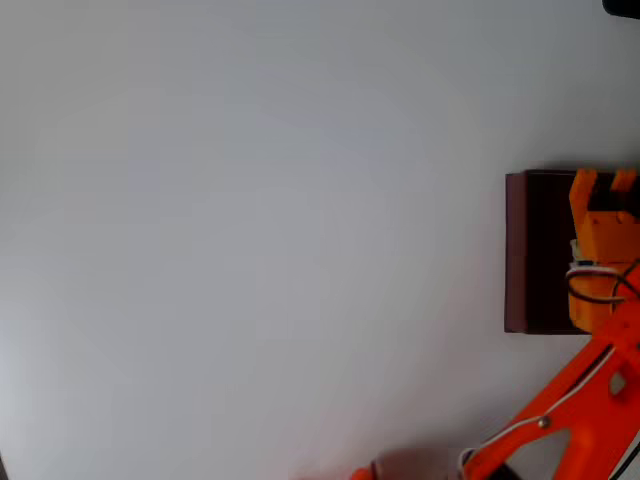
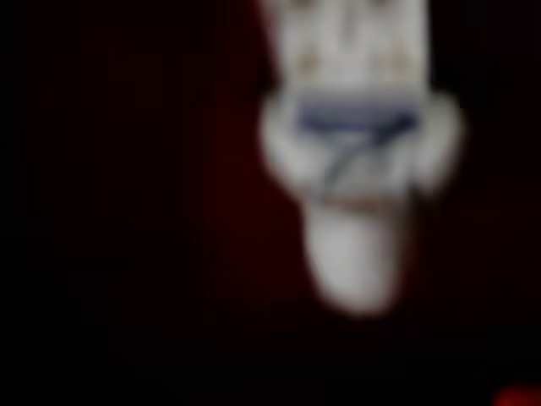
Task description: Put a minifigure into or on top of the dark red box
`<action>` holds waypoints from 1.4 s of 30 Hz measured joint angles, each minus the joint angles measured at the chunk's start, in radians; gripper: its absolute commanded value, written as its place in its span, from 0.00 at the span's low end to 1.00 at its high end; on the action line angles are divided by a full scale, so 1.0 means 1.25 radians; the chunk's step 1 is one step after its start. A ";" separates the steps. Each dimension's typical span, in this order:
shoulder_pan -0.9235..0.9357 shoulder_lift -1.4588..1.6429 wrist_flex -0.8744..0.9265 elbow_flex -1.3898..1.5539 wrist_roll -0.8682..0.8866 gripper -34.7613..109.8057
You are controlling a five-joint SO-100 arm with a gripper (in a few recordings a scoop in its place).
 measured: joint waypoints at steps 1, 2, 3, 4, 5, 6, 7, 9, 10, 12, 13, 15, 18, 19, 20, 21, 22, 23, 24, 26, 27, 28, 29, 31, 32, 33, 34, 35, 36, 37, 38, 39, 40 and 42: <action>0.006 -0.045 0.000 -0.040 -0.020 0.36; 0.010 -0.066 -0.001 -0.052 -0.039 0.35; 0.010 -0.075 0.007 -0.059 -0.049 0.35; 0.011 -0.075 0.009 -0.060 -0.063 0.34; 0.007 -0.074 0.007 -0.059 -0.075 0.33; 0.002 -0.064 0.001 -0.044 -0.082 0.32; -0.006 -0.042 -0.004 -0.018 -0.097 0.31; -0.036 0.045 -0.007 0.067 -0.130 0.30; -0.055 0.108 -0.018 0.123 -0.150 0.29; -0.119 0.255 -0.042 0.242 -0.188 0.29; -0.163 0.345 -0.043 0.304 -0.214 0.27; -0.275 0.531 -0.049 0.425 -0.280 0.26; -0.460 0.833 -0.066 0.585 -0.360 0.26; -0.528 0.939 -0.074 0.637 -0.368 0.26; -0.596 1.046 -0.090 0.691 -0.374 0.26; -0.669 1.156 -0.106 0.747 -0.378 0.25; -0.742 1.262 -0.123 0.807 -0.379 0.25; -0.820 1.362 -0.141 0.871 -0.379 0.25; -0.885 1.433 -0.150 0.925 -0.378 0.24; -1.009 1.512 -0.172 1.009 -0.382 0.24; -1.068 1.520 -0.182 1.048 -0.379 0.24; -1.123 1.522 -0.190 1.093 -0.398 0.24; -1.173 1.528 -0.207 1.130 -0.405 0.24; -1.259 1.549 -0.216 1.198 -0.430 0.24; -1.307 1.568 -0.207 1.220 -0.433 0.24; -1.349 1.605 -0.193 1.242 -0.436 0.24; -1.379 1.651 -0.168 1.273 -0.433 0.24; -1.403 1.694 -0.141 1.300 -0.433 0.24; -1.424 1.721 -0.125 1.319 -0.433 0.24; -1.441 1.727 -0.118 1.335 -0.433 0.24; -1.453 1.736 -0.113 1.355 -0.428 0.24; -1.454 1.745 -0.109 1.371 -0.422 0.24; -1.449 1.751 -0.109 1.384 -0.410 0.24; -1.454 1.755 -0.109 1.417 -0.396 0.24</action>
